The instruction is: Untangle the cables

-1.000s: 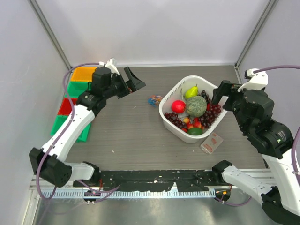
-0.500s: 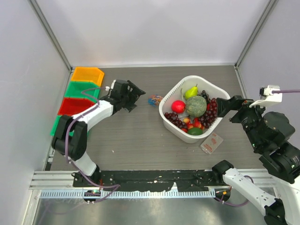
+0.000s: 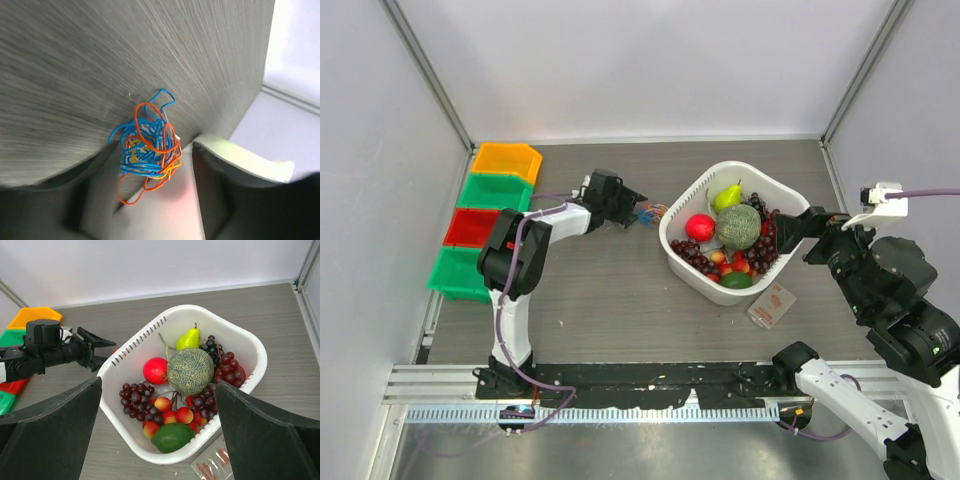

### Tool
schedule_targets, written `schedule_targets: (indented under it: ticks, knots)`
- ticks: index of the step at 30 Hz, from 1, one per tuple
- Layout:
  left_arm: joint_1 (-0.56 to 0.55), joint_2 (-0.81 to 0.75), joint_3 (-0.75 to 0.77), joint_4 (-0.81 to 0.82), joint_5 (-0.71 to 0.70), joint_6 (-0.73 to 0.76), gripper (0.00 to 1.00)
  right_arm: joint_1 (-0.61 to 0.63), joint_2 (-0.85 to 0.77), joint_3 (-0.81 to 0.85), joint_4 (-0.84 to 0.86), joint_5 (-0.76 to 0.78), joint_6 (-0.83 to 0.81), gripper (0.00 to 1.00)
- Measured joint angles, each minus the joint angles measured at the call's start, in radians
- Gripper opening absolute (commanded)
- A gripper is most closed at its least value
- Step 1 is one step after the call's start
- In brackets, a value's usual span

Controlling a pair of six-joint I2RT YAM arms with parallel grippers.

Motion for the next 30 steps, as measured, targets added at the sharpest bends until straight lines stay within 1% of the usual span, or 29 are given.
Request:
schedule_targets:
  ticks: [1,3,4,5,9,11,14,17,19,24,25,28,29,30]
  knots:
    - [-0.004,0.005,0.0,0.011,0.005,0.001,0.32,0.0,0.0,-0.005,0.0,-0.011,0.002,0.99]
    - [-0.007,0.008,-0.012,0.037,0.016,-0.005,0.13,0.0,0.001,-0.013,0.0,-0.031,0.007,0.97]
    - [-0.009,0.007,-0.027,0.055,0.022,0.0,0.05,0.0,0.001,-0.016,0.0,-0.044,0.01,0.96]
    - [-0.01,0.006,-0.042,0.073,0.027,0.002,0.0,0.0,0.003,-0.021,0.001,-0.061,0.014,0.96]
    - [-0.01,-0.023,-0.145,0.115,0.037,0.034,0.0,0.0,0.025,-0.045,0.01,-0.131,0.032,0.95]
    - [-0.01,-0.072,-0.214,0.113,0.034,0.062,0.0,0.0,0.053,-0.07,0.019,-0.173,0.044,0.95]
    - [-0.01,-0.202,-0.323,0.08,0.01,0.117,0.0,0.0,0.12,-0.108,0.025,-0.244,0.058,0.95]
    - [-0.011,-0.413,-0.434,0.02,-0.029,0.176,0.0,0.018,0.201,-0.147,0.042,-0.322,0.073,0.95]
    - [-0.016,-0.562,-0.491,-0.017,-0.046,0.212,0.0,0.078,0.257,-0.177,0.066,-0.343,0.086,0.95]
    - [-0.043,-0.896,-0.642,-0.186,-0.112,0.276,0.0,0.338,0.37,-0.205,0.129,-0.31,0.124,0.95]
    - [-0.046,-0.947,-0.67,-0.213,-0.124,0.282,0.14,0.367,0.381,-0.205,0.142,-0.305,0.13,0.95]
    - [-0.051,-1.101,-0.751,-0.262,-0.141,0.324,0.73,0.449,0.409,-0.207,0.197,-0.28,0.158,0.95]
    - [-0.051,-1.106,-0.748,-0.268,-0.138,0.335,0.85,0.457,0.407,-0.213,0.213,-0.273,0.166,0.95]
    - [-0.051,-1.098,-0.737,-0.269,-0.129,0.356,0.93,0.459,0.399,-0.219,0.225,-0.266,0.178,0.95]
